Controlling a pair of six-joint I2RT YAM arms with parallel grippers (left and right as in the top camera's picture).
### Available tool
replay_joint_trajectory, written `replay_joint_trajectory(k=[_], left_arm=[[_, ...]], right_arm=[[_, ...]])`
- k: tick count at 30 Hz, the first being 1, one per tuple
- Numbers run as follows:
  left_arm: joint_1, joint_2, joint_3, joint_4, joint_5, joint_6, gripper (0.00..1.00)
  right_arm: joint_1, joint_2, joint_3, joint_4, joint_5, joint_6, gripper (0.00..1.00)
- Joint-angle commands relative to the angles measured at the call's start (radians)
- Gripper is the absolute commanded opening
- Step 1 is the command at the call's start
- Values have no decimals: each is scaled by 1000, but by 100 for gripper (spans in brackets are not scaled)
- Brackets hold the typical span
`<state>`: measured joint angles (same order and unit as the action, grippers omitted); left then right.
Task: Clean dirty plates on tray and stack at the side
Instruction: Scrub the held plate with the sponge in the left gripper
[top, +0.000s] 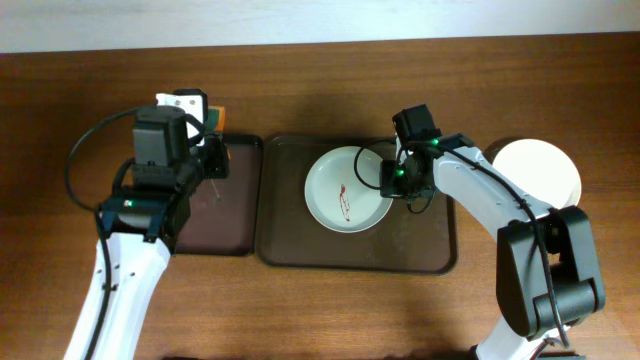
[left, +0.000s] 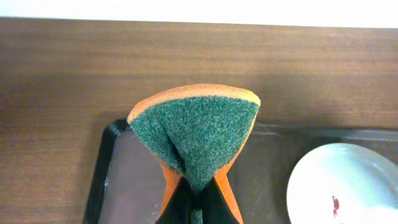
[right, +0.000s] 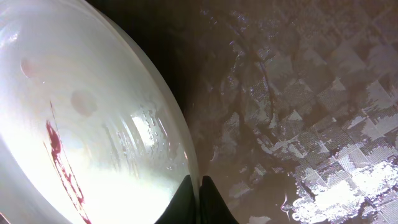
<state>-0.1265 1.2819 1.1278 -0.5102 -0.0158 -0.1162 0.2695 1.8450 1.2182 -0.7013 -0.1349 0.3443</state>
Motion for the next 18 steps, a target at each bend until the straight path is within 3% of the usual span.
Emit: replay_joint_trajectory(k=[1,18], left_arm=[[5,-54,22,15,-10,5,0],[5,-67,22,24,-10,5,0]], right_arm=[[5,13,8,3,16,8,4],[5,13,8,2,16,8,4]])
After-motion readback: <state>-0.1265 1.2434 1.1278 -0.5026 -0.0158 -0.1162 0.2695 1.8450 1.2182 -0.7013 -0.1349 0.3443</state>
